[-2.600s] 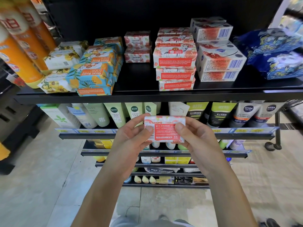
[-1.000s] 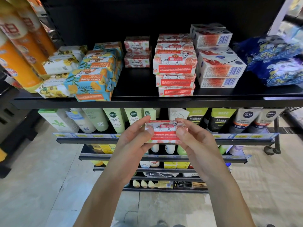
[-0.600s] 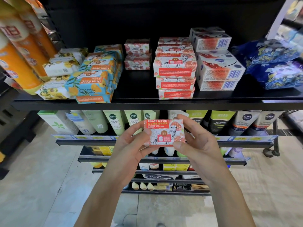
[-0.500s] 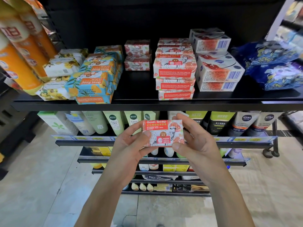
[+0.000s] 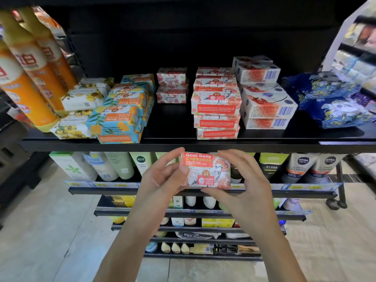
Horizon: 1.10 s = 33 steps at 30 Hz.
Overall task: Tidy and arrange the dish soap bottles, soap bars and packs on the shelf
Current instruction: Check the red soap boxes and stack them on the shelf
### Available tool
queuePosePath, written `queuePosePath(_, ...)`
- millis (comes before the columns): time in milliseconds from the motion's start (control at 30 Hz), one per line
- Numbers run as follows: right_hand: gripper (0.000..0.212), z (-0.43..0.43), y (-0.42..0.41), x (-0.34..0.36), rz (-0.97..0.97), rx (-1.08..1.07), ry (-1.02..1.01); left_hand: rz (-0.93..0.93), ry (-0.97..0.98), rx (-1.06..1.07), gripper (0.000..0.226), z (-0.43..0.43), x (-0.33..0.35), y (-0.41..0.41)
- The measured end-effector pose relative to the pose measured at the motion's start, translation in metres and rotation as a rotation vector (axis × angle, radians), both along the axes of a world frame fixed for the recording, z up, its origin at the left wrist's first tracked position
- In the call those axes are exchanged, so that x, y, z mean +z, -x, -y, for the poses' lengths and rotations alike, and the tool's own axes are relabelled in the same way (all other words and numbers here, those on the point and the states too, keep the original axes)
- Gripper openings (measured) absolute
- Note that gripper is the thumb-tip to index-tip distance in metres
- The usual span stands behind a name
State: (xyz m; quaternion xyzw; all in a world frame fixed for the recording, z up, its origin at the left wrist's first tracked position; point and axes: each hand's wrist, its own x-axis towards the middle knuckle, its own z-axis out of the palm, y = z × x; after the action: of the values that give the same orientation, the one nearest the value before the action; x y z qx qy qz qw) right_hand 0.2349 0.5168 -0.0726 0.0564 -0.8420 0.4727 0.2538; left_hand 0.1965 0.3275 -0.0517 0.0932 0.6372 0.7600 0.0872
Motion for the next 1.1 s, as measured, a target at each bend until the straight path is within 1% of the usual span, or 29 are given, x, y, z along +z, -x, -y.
queuePosePath(100,0.067,-0.002,0.000,0.018,-0.067,0.002,0.029,-0.147,0.044,0.057,0.044,0.003,0.011,0.010)
queuePosePath(167,0.068,-0.006,0.002,0.034,-0.111,0.009,0.053,-0.266,0.155,0.158,0.036,0.007,0.014,0.024)
queuePosePath(233,0.068,-0.010,0.006,0.052,-0.163,0.004,0.042,-0.430,0.426,0.236,0.031,0.012,0.012,0.042)
queuePosePath(300,0.068,-0.013,0.013,0.073,-0.202,0.001,0.040,-0.564,0.695,0.238,0.039,0.014,0.008,0.059)
queuePosePath(367,0.069,-0.016,0.023,0.095,-0.184,-0.012,0.091,-0.616,0.854,0.183,0.050,0.011,0.004,0.074)
queuePosePath(433,0.074,-0.020,0.039,0.116,-0.126,-0.043,0.137,-0.670,0.996,0.131,0.060,0.007,-0.003,0.087)
queuePosePath(500,0.078,-0.025,0.058,0.136,-0.051,-0.074,0.126,-0.725,1.090,0.134,0.062,0.005,-0.010,0.096)
queuePosePath(633,0.080,-0.037,0.106,0.161,0.072,-0.100,0.068,-0.713,1.083,0.170,0.059,0.005,-0.013,0.099)
queuePosePath(833,0.079,-0.049,0.167,0.166,0.191,-0.101,0.079,-0.700,1.071,0.173,0.060,0.007,-0.016,0.100)
queuePosePath(1000,0.080,-0.055,0.186,0.159,0.232,-0.107,0.103,-0.695,1.069,0.163,0.062,0.007,-0.014,0.099)
queuePosePath(1100,0.080,-0.056,0.181,0.156,0.218,-0.106,0.068,-0.695,1.063,0.168,0.062,0.007,-0.014,0.099)
